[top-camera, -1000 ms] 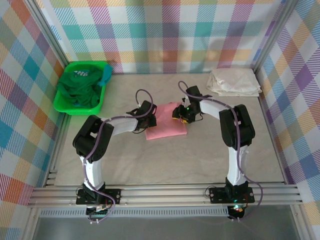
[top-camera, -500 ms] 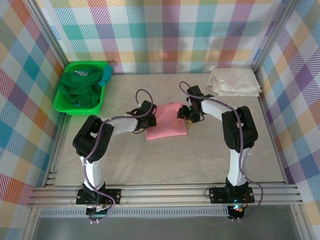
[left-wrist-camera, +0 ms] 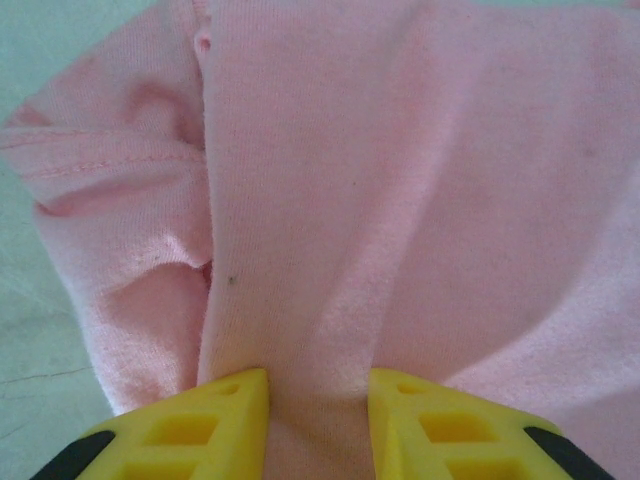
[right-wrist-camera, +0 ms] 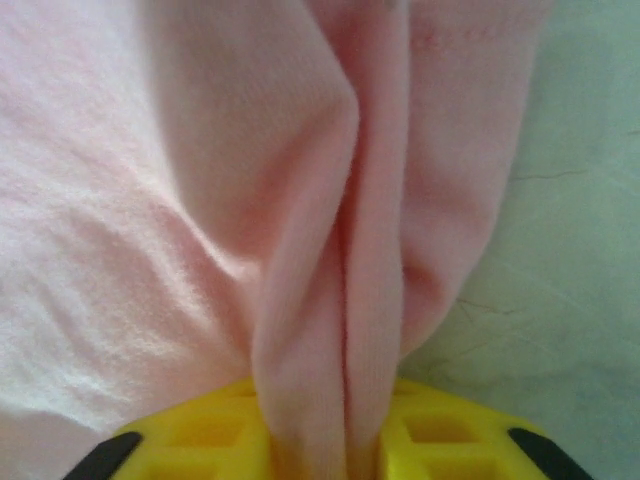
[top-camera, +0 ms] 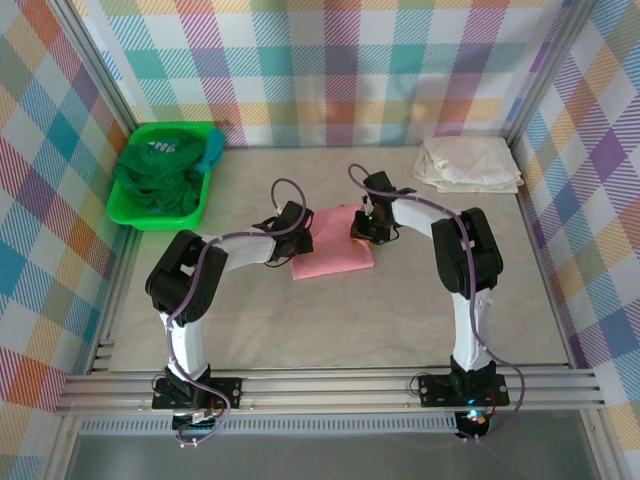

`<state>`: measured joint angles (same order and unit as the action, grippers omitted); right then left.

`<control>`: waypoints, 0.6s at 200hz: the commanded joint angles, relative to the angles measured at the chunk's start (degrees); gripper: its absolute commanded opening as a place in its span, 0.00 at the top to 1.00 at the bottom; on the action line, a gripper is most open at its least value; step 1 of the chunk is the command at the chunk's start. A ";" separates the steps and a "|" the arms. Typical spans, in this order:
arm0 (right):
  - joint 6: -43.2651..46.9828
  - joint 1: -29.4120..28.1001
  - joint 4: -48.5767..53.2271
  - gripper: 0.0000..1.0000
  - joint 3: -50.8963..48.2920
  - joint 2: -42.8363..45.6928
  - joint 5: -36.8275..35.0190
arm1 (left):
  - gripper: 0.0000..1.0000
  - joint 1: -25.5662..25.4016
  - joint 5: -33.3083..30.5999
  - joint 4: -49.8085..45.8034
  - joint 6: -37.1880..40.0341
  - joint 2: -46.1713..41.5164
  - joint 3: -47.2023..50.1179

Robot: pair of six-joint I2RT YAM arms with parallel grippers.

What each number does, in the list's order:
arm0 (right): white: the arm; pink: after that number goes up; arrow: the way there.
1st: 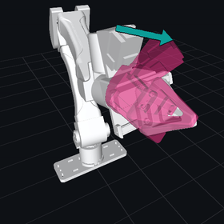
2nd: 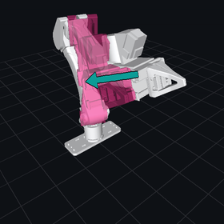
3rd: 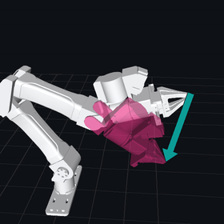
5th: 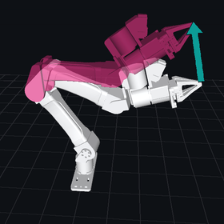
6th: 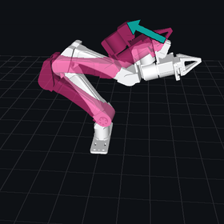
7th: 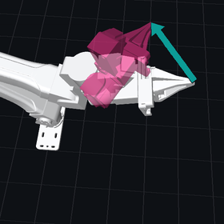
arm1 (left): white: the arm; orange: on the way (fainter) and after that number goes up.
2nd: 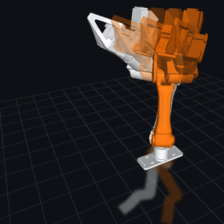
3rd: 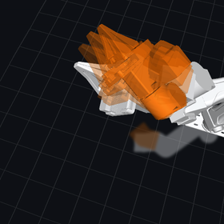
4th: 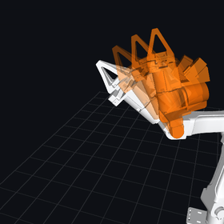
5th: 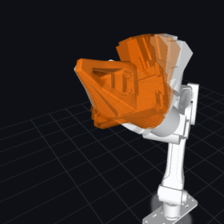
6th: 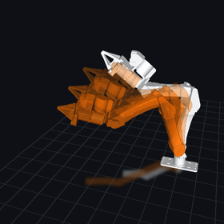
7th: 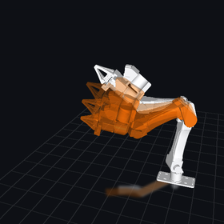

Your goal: Fold and stack the t-shirts

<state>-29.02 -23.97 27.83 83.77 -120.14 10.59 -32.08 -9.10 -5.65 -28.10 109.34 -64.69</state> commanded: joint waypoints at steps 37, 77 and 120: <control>-3.45 1.35 -6.38 1.00 -1.35 -3.09 9.72 | 0.65 0.35 -0.67 -2.41 -0.30 -2.20 0.66; 2.14 5.93 -2.26 1.00 2.23 -3.17 9.23 | 0.46 0.35 -4.39 -2.30 -1.37 -15.43 4.09; 12.92 10.82 9.18 1.00 14.28 -5.13 3.17 | 0.40 0.35 -8.31 -4.32 -1.19 -28.21 8.55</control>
<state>-23.75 -16.21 29.69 91.24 -124.29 17.87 -32.08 -13.74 -7.84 -29.15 86.56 -57.84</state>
